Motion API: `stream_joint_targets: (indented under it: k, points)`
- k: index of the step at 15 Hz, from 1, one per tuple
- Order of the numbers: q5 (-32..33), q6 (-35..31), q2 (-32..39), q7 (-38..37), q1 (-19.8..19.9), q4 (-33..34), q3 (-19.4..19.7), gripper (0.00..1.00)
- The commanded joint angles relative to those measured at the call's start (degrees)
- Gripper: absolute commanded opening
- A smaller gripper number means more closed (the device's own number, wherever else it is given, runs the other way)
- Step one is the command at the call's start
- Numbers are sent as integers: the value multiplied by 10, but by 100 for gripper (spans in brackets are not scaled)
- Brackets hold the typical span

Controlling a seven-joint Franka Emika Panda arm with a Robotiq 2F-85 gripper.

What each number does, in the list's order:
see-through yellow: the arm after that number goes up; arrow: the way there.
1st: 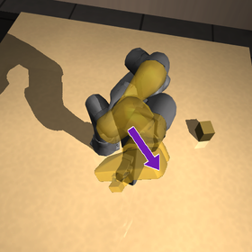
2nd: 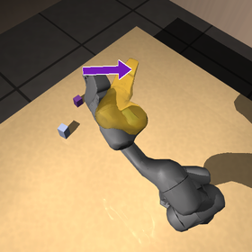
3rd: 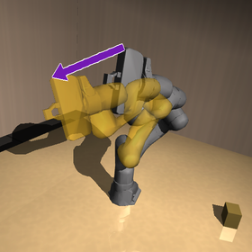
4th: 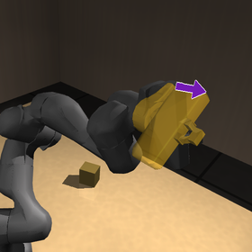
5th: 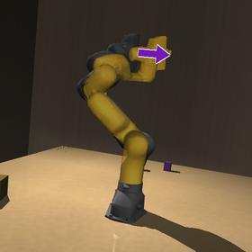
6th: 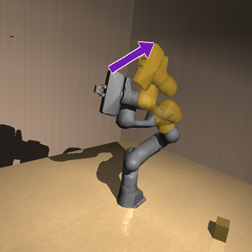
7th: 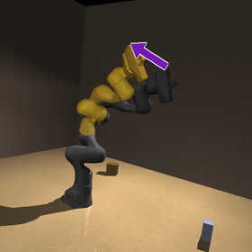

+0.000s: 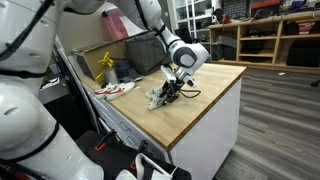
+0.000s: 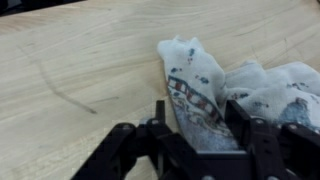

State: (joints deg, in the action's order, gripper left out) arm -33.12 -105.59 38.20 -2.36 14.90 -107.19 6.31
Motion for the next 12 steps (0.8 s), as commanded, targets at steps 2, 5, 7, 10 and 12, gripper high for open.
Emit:
stream_joint_targets:
  k: [2,5,7,10,12]
  points:
    - [-113,2,-61,35,38,-35,-11,100]
    - [-191,5,-85,43,45,-41,-2,100]
    - [-219,-6,-99,34,36,-43,7,100]
    - [-197,-39,-109,5,7,-44,24,100]
    - [-183,-69,-124,-8,-9,-52,29,100]
